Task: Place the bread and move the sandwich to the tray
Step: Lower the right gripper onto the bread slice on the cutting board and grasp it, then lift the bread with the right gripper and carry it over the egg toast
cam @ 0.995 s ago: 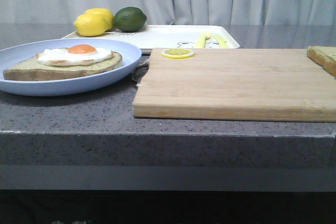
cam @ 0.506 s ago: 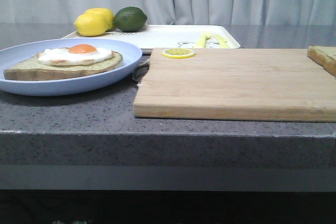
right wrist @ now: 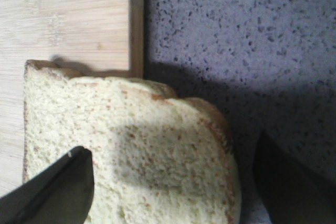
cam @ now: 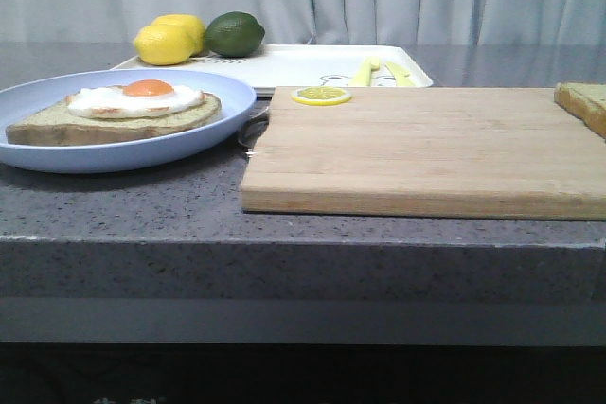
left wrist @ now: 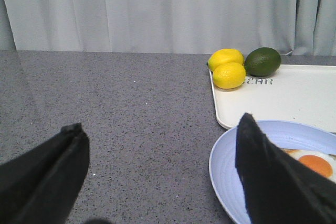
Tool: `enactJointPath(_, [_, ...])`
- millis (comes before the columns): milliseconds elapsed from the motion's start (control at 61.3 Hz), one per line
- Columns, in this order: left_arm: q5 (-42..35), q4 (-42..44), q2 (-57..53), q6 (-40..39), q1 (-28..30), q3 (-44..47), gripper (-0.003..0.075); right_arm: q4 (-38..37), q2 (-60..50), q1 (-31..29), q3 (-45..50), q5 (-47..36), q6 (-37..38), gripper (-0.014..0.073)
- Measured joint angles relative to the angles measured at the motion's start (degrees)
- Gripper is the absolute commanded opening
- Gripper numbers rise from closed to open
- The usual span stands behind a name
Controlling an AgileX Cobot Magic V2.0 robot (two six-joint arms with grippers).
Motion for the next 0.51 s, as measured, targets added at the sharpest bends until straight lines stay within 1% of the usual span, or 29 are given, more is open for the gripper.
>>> enactJointPath(506, [0.0,0.0,0.0,0.0,0.0,0.0,0.0566,0.0,0.52,0.62,0.0,0.13,0.8,0.0625])
